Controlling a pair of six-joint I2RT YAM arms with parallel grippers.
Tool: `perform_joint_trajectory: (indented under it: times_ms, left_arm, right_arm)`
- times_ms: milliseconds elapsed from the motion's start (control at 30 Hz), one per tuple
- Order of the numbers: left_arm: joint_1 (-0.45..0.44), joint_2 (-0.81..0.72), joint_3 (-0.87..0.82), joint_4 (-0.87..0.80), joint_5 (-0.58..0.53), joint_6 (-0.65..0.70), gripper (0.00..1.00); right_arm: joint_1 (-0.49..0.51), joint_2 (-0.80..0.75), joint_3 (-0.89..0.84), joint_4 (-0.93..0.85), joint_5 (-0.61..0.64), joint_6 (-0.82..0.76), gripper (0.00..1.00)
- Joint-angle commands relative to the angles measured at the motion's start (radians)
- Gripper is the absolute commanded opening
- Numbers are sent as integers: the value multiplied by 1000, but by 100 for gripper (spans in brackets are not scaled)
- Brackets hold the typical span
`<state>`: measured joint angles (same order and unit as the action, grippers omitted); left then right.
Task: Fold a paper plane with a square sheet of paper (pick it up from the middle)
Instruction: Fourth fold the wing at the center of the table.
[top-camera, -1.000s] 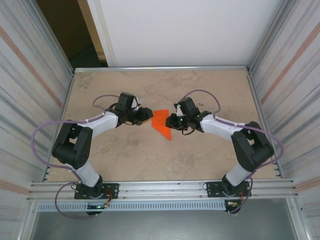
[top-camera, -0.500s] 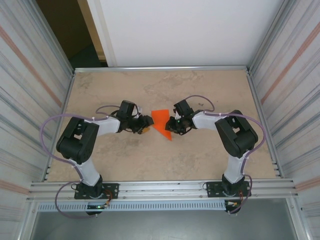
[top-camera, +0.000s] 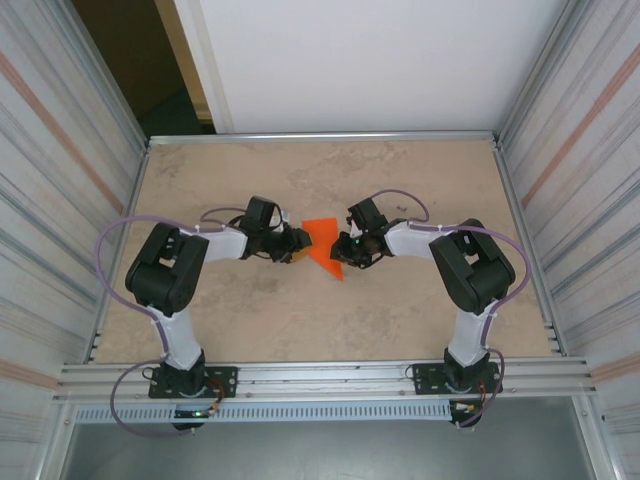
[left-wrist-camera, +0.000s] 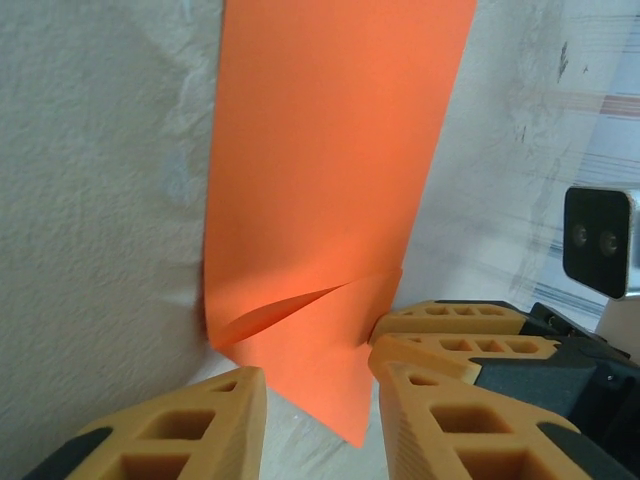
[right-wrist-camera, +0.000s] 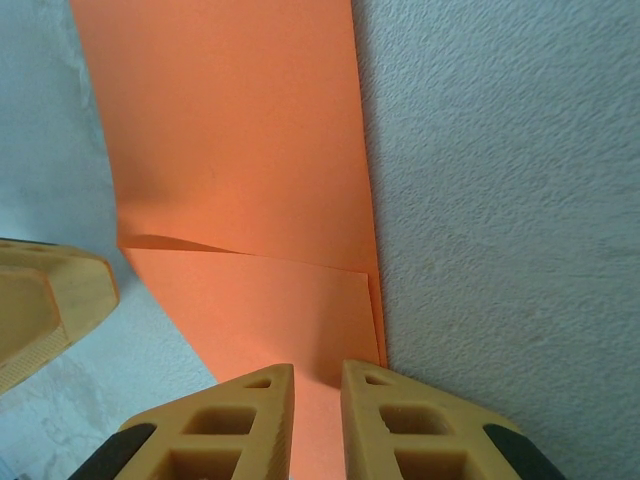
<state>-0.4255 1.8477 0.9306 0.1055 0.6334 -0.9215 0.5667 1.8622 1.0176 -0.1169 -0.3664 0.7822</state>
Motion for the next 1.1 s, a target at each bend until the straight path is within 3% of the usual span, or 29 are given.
perform_joint_trajectory:
  times_ms: [0,233,467,833,1067]
  left_arm:
    - [-6,3,22,-49,-27,0,39]
    - [-18,5,42,-144,-90,22,42]
    - [-24,38,67,-84,-30,7,35]
    - [-24,20,93,-175,-82,18,40]
    - [-24,26,92,-161,-76,12,38]
  right_arm:
    - [-8,29,-17,-47,15,10,19]
    - [-8,33,-25,-45,19,9,19]
    - [-8,37,-29,-41,15,10,18]
    - [-8,38,-36,-36,15,12,18]
    - [-8,43,-37,-36,14,11,17]
